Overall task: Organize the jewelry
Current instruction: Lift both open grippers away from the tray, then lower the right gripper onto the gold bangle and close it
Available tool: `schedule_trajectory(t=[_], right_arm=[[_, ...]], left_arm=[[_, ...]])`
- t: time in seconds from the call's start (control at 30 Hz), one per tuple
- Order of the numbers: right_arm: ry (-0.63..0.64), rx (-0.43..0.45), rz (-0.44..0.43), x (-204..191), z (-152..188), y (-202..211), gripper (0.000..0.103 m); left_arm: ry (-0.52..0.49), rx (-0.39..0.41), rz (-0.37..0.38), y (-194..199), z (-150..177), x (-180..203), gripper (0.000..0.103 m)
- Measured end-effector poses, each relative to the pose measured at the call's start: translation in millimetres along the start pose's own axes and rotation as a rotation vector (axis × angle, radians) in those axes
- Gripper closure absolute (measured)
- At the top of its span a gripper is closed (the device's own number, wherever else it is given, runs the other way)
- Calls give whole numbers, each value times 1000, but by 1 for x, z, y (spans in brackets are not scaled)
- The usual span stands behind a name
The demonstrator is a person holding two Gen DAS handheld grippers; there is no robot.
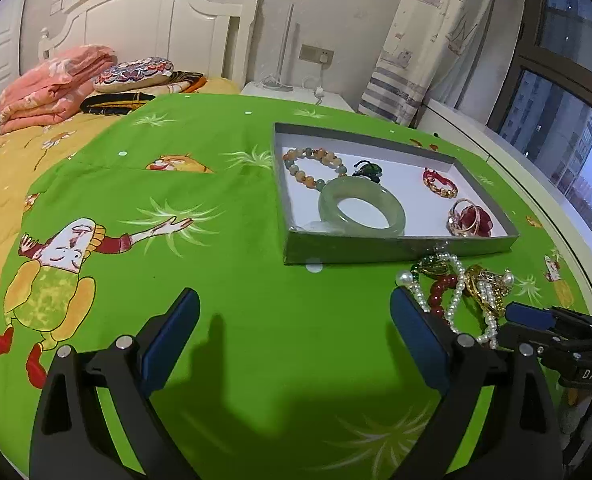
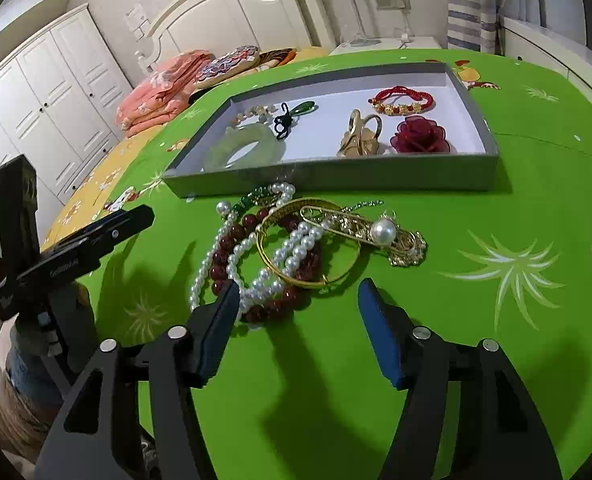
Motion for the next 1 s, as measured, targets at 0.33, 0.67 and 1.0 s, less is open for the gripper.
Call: schedule_trajectory(t=[0.33, 0.67, 1.0], right_arm=[[-68, 21, 117, -8, -25, -28, 28], [2, 30, 214, -6, -28, -32, 43], [48, 127, 106, -11, -24, 3, 44]], left_arm=[[22, 14, 41, 4, -1, -3, 10], [22, 19, 59, 5, 0, -3, 10], [13, 1, 50, 1, 0, -2, 10]])
Point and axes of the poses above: each gripper's, at about its wrist camera, not at the fingertips, and y roughly against the way its jaws point, x to its right, z to its underside, the point moved 5 cm from there along -y, roughly the way its jaws point, and after that the axes turned 14 degrees about -z, right-handed, at the moved point
